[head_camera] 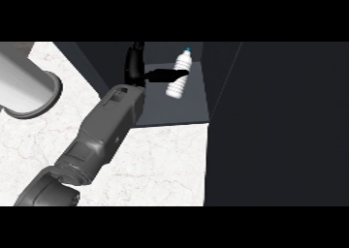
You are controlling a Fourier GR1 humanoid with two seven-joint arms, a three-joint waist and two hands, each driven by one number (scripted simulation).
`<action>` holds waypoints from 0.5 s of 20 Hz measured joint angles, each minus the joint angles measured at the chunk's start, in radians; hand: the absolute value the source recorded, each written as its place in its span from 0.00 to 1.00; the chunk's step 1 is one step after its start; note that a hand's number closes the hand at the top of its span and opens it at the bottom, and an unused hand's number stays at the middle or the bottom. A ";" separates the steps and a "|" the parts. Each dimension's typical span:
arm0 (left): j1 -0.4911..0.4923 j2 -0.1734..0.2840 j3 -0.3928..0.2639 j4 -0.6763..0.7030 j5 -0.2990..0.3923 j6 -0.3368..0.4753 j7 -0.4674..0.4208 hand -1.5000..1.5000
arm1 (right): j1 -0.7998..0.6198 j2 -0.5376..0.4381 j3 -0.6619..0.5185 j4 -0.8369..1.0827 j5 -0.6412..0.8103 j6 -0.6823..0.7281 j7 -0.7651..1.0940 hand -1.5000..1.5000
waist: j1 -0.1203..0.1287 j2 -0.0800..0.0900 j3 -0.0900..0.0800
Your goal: Pick up the bottled water, place it into the cabinet and close the cabinet
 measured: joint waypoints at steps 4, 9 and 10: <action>0.012 -0.016 0.016 -0.023 0.015 -0.090 -0.054 0.00 | 0.012 0.003 0.011 -0.010 0.018 -0.013 0.000 0.00 | 0.013 -0.005 0.002; 0.037 -0.026 -0.009 -0.063 0.020 -0.160 -0.098 0.00 | 0.019 0.001 0.001 -0.022 0.007 -0.025 0.015 0.00 | 0.028 -0.009 0.004; 0.042 -0.026 -0.019 -0.073 0.023 -0.174 -0.099 0.00 | 0.031 -0.005 -0.006 -0.027 0.002 -0.022 0.011 0.00 | 0.029 -0.009 0.004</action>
